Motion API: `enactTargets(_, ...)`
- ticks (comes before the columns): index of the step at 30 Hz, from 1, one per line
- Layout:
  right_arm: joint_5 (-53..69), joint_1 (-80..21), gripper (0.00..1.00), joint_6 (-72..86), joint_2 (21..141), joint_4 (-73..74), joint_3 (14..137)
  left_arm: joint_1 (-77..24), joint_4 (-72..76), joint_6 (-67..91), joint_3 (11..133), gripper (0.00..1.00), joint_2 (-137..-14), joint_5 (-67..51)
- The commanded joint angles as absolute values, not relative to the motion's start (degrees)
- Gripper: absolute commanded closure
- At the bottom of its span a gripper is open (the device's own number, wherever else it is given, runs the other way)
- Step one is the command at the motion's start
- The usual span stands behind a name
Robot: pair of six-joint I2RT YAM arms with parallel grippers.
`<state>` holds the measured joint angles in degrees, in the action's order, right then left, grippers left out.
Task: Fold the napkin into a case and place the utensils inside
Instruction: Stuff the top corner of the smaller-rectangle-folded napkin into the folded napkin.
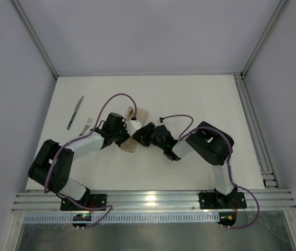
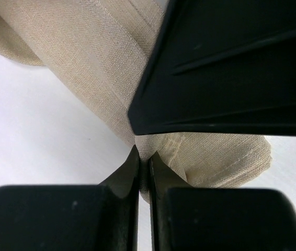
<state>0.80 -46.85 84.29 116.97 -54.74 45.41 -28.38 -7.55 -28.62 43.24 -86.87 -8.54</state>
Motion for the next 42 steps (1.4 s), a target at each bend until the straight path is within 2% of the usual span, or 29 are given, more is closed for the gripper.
enactTargets(1,1.6,-46.8,0.61,81.8,111.5,-55.5,42.2,-28.3,-2.6,-26.5,42.5,1.0,-84.1,-6.7)
enactTargets(8,3.3,-48.2,0.78,82.4,108.5,-55.4,39.5,-28.2,-2.6,-25.8,42.6,1.0,-83.9,-6.7)
enactTargets(11,4.2,-49.0,0.87,82.1,109.3,-53.9,42.0,-28.3,-2.6,-25.2,42.5,1.0,-83.8,-7.4)
enactTargets(15,4.9,-49.1,0.93,82.8,113.4,-53.6,45.9,-28.3,-3.4,-24.9,43.1,1.0,-83.5,-7.5)
enactTargets(31,3.6,-49.0,0.96,83.1,119.8,-46.6,52.5,-28.2,-5.2,-22.9,43.8,1.0,-80.7,-10.5)
enactTargets(42,0.8,-47.8,0.96,86.9,124.2,-49.3,58.3,-28.4,-10.0,-28.1,45.0,0.97,-84.6,-10.9)
